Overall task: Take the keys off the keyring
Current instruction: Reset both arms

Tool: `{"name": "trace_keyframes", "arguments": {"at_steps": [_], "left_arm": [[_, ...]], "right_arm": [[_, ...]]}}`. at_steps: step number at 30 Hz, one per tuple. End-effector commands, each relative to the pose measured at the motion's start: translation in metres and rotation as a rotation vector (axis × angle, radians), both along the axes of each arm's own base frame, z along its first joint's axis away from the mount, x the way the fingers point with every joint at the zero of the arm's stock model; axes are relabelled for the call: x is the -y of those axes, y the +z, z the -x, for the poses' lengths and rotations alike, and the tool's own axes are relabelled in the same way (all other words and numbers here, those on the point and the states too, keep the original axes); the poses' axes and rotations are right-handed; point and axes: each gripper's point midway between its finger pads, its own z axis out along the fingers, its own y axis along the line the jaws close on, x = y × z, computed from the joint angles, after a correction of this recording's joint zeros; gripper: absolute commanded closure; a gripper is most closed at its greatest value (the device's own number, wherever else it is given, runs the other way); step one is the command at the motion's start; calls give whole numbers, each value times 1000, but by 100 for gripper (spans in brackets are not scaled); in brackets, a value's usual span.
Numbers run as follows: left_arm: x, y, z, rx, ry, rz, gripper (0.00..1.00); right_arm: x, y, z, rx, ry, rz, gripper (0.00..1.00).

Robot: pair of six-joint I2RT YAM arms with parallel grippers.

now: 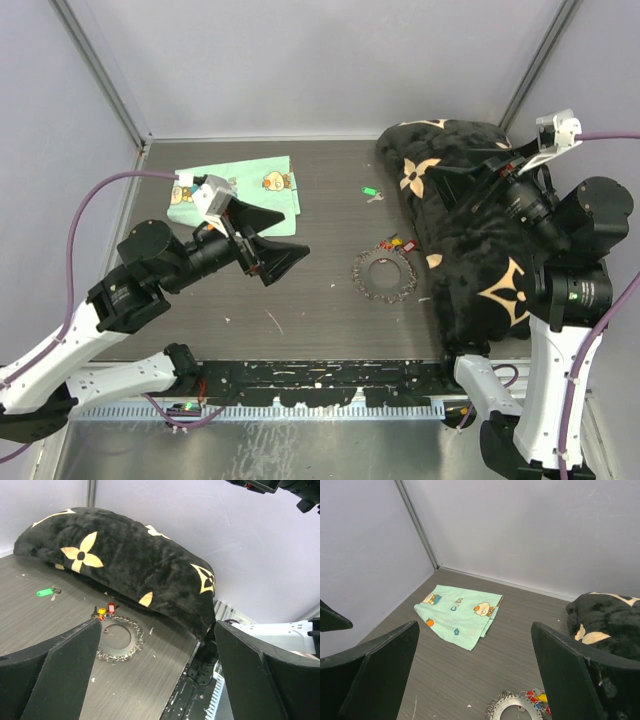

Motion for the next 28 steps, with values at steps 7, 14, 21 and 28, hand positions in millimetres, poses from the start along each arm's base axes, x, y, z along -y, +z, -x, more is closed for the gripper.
{"name": "trace_keyframes", "arguments": {"at_steps": [7, 14, 21, 28], "left_arm": [[-3, 42, -24, 92, 48, 33, 2], [-3, 56, -38, 89, 34, 51, 2], [-2, 52, -43, 75, 27, 32, 2], [-4, 49, -40, 66, 23, 29, 2]], "right_arm": [[7, 24, -22, 52, -32, 12, 0], [12, 28, -31, 61, -59, 14, 0], [16, 30, -31, 69, -87, 28, 0], [14, 20, -34, 41, -70, 22, 0]]}}
